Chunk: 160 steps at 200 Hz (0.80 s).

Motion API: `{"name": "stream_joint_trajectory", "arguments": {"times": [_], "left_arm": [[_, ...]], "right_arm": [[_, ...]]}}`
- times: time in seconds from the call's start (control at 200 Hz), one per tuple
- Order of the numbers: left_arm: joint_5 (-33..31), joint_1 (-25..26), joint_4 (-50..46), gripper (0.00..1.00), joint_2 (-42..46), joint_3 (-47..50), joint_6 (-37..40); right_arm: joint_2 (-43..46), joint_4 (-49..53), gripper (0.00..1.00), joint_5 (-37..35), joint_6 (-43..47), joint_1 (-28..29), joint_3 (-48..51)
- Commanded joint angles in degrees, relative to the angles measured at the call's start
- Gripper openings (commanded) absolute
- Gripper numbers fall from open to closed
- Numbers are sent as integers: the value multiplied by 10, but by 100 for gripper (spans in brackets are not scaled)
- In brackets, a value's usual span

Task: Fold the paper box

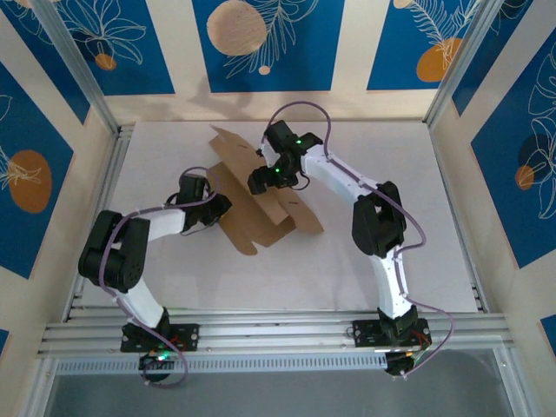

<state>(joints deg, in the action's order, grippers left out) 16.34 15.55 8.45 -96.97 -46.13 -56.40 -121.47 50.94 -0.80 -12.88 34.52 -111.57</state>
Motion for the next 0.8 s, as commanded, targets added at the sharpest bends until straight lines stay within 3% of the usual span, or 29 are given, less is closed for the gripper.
{"name": "stream_joint_trajectory", "arguments": {"times": [0.0,0.21,0.39,0.48,0.625,0.795], "left_arm": [[-11,-1,-19,20,12,-8,18],[-4,-1,-20,22,18,-28,24],[18,-1,-6,40,66,-63,30],[53,0,65,49,71,-82,0],[95,3,139,55,17,-150,-58],[92,15,152,56,-58,-223,-99]], "right_arm": [[24,35,85,-59,33,1,-13],[22,40,82,-2,40,-37,-22],[21,21,72,2,48,-40,1],[28,9,70,3,50,-39,15],[33,3,69,7,56,-36,26],[40,-1,68,7,60,-36,32]]}}
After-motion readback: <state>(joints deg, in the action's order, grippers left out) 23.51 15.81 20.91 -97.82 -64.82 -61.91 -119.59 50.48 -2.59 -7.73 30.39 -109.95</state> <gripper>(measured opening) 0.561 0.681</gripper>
